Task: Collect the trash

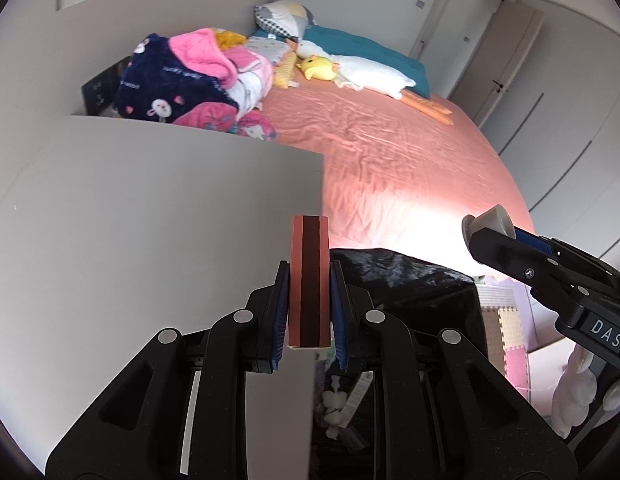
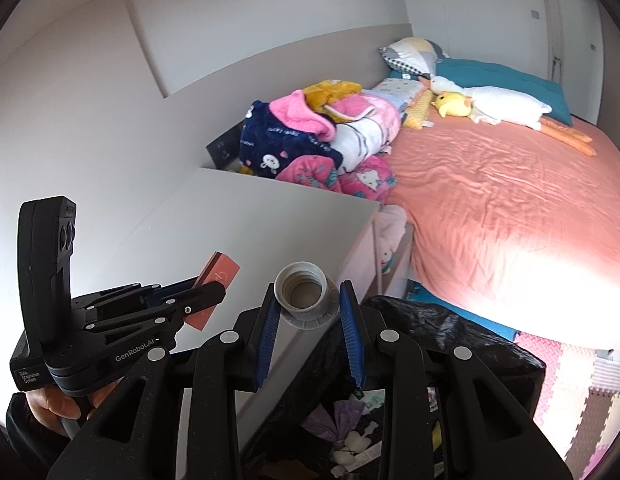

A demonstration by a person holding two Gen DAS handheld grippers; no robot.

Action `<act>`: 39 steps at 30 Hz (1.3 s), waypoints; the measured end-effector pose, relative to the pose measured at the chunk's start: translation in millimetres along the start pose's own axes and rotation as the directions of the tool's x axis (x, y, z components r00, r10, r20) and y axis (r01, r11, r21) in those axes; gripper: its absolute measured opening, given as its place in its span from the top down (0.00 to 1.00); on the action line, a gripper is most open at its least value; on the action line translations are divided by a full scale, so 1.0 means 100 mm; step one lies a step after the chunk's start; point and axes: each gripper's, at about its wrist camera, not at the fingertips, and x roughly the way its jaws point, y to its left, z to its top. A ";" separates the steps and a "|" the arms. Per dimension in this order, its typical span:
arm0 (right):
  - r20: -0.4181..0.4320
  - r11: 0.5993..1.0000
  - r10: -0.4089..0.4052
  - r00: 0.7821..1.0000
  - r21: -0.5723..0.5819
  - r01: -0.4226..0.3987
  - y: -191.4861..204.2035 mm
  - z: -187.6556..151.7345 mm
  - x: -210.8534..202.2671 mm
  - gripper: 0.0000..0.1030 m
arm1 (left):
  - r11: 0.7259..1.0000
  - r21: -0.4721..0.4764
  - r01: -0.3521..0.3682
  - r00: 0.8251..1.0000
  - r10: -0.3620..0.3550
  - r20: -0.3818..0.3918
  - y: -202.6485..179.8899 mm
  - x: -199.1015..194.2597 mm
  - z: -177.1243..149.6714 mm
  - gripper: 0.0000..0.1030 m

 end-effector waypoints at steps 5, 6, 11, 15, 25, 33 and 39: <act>0.019 0.999 -0.028 0.999 0.032 0.027 -0.20 -0.05 -0.15 0.69 | 0.998 0.048 0.032 0.999 -0.032 -0.014 -0.25 0.08 0.02 0.82; 0.023 0.999 -0.034 0.999 0.039 0.033 -0.24 -0.06 -0.17 0.69 | 0.998 0.056 0.041 0.999 -0.040 -0.019 -0.30 0.10 0.03 0.82; 0.039 0.995 -0.063 0.997 0.075 0.060 -0.44 -0.11 -0.31 0.69 | 0.992 0.096 0.082 0.996 -0.079 -0.037 -0.51 0.18 0.04 0.82; 0.041 0.992 -0.089 0.995 0.098 0.084 -0.58 -0.15 -0.40 0.69 | 0.986 0.122 0.115 0.993 -0.110 -0.053 -0.64 0.24 0.04 0.82; 0.083 0.971 -0.172 0.982 0.185 0.154 -0.84 -0.22 -0.70 0.30 | 0.986 0.094 0.138 0.988 -0.130 -0.087 -0.80 0.35 -0.04 0.06; 0.082 0.968 -0.175 0.981 0.198 0.156 -0.92 -0.24 -0.75 0.29 | 0.990 0.084 0.110 0.992 -0.105 -0.064 -0.80 0.33 0.00 0.06; 0.083 0.969 -0.173 0.981 0.194 0.155 -0.91 -0.24 -0.76 0.29 | 0.992 0.082 0.091 0.995 -0.087 -0.044 -0.77 0.29 0.03 0.06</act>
